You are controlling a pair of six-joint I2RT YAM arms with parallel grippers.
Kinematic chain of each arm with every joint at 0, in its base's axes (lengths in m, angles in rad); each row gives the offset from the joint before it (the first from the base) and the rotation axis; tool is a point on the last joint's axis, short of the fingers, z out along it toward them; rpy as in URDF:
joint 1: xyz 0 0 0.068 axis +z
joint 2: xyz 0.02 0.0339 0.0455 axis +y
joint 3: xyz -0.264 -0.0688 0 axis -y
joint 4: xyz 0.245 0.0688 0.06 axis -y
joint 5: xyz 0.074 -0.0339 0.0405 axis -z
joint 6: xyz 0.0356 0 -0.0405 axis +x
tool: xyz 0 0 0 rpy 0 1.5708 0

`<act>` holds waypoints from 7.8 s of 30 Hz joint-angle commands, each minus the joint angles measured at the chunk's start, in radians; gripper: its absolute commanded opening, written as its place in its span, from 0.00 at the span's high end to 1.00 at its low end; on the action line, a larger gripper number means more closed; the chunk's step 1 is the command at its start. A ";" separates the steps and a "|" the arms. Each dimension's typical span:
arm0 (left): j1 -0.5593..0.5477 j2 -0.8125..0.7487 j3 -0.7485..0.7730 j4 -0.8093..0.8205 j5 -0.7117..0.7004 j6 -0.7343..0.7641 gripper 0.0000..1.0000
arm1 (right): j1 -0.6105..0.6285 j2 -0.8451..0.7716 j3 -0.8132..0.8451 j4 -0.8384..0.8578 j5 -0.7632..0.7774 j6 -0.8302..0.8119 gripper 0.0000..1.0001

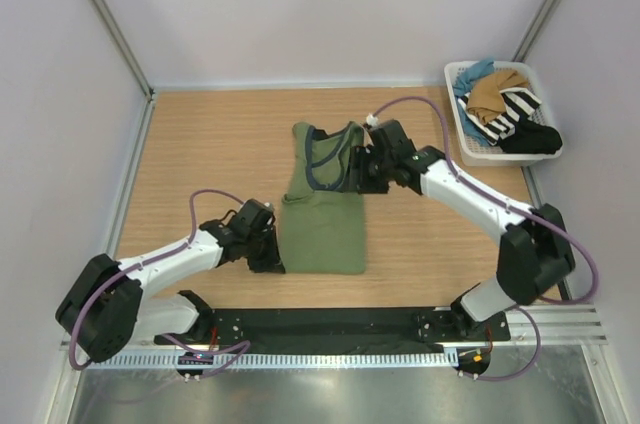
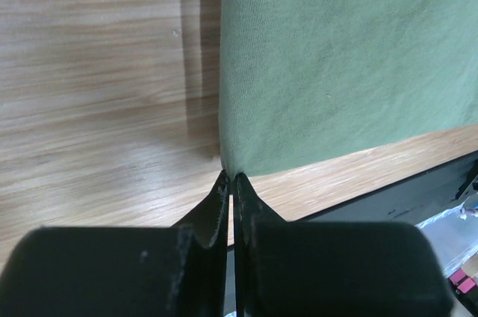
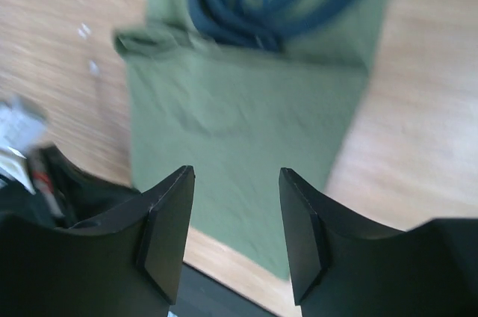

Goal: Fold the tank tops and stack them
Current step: Fold the tank top

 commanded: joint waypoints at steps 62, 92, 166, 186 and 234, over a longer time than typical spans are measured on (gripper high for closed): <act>-0.018 -0.166 -0.042 -0.014 -0.073 -0.037 0.76 | -0.099 0.426 0.454 0.229 -0.086 -0.005 0.37; -0.023 -0.137 -0.091 0.085 0.073 -0.048 0.66 | 0.155 -0.099 -0.412 0.160 -0.105 0.054 0.52; -0.113 -0.389 0.263 -0.332 0.086 -0.140 1.00 | 0.206 -0.545 -0.142 -0.395 0.020 0.099 0.98; -0.119 -0.197 0.348 -0.093 0.174 -0.218 1.00 | 0.194 -0.390 0.073 -0.466 0.286 0.036 0.99; 0.306 0.328 0.639 0.061 0.478 -0.103 1.00 | -0.196 0.272 0.598 -0.296 0.025 -0.189 0.99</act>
